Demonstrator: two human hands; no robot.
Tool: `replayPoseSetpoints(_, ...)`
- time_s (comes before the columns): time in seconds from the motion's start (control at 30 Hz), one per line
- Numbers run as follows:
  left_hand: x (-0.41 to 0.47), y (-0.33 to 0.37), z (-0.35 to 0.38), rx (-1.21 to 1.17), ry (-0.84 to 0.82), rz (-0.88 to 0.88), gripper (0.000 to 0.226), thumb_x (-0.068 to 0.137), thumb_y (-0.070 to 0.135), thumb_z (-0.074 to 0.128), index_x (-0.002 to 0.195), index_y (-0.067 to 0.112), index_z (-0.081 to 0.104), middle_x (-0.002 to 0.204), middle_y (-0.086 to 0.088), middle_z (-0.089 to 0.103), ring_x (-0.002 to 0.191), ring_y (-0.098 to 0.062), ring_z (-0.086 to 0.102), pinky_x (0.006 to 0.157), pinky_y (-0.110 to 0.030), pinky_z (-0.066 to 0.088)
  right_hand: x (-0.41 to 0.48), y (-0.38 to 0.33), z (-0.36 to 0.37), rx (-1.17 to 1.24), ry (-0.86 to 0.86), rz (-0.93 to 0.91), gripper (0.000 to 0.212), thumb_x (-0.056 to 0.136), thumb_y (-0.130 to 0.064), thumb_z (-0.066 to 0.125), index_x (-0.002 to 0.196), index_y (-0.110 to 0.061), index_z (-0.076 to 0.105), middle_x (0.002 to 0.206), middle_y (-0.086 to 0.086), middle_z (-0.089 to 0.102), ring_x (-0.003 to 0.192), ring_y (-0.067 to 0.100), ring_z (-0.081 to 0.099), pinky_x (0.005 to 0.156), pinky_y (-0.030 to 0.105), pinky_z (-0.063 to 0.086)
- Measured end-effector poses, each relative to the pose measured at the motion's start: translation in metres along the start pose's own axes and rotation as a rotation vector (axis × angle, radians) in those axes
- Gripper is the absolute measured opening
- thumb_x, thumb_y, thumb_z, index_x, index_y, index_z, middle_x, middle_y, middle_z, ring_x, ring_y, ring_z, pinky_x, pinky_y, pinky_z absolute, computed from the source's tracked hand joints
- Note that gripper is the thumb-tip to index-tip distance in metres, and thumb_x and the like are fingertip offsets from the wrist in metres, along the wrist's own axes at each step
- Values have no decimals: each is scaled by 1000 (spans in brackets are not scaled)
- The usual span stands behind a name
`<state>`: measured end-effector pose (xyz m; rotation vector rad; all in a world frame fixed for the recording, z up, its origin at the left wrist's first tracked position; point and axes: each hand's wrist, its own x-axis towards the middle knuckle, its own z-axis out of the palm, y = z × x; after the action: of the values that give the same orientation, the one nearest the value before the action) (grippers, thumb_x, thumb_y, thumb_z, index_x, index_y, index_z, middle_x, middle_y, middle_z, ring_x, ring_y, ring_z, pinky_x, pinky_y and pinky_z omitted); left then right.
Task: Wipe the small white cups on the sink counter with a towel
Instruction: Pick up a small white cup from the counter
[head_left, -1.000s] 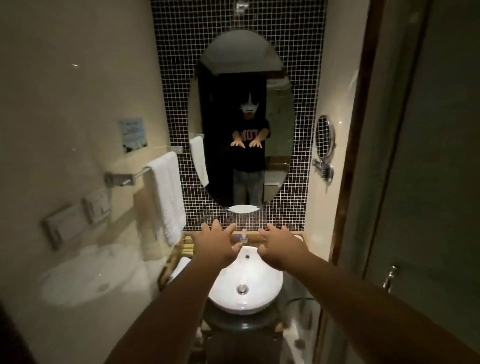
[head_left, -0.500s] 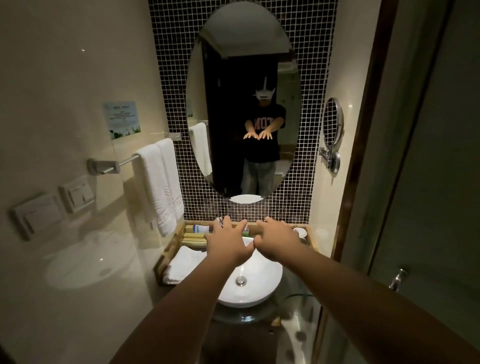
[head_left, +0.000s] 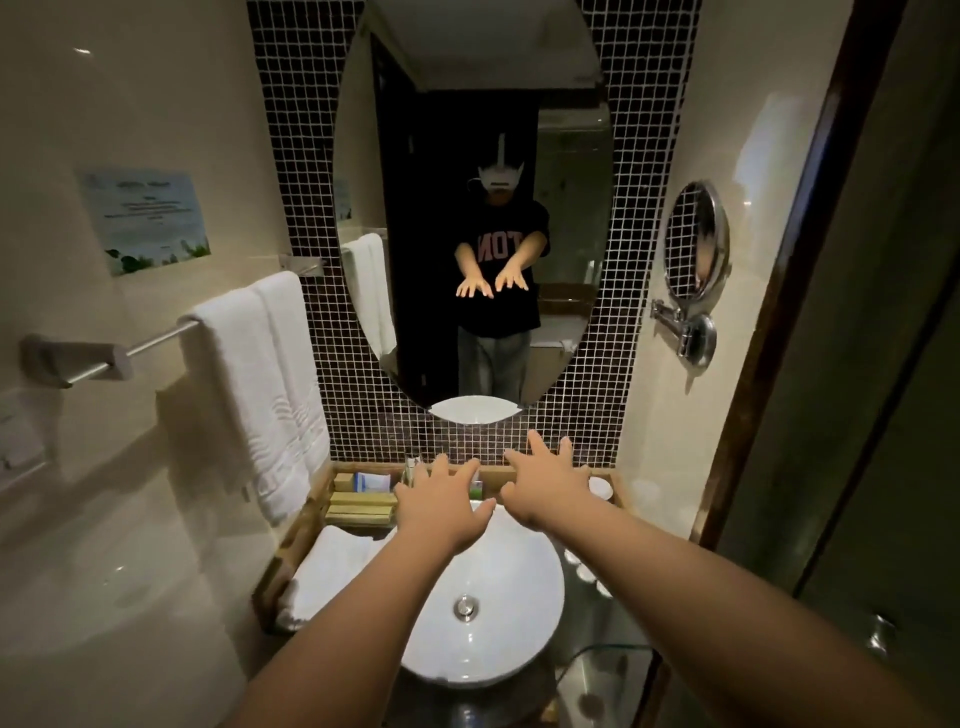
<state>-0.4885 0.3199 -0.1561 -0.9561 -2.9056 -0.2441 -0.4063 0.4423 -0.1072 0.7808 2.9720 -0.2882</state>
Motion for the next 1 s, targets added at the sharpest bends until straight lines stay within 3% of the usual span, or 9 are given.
replayPoseSetpoints(0.27,107,-40,14,-2,-37,30,73,83,75,34,147,43,21,157,-8,24,138,-37,26,100,-59,32,92,-23,-14,39,46,38,62,93,-41,46,152,-34,27,166,3,7,149,42,1,114,69,16)
replayPoseSetpoints(0.6,174,-27,44,35,-131,176,70,86,67,42,148,43,20,159,-10,19,142,-38,18,105,-63,28,177,6,-1,24,-56,138,63,94,-35,45,153,-36,24,167,2,6,149,41,4,115,67,18)
replayPoseSetpoints(1.0,255,-27,64,100,-153,33,65,90,60,41,149,41,20,160,-10,19,142,-39,17,107,-63,24,283,30,10,80,-73,-86,61,93,-37,46,151,-29,30,162,5,22,144,35,25,112,61,30)
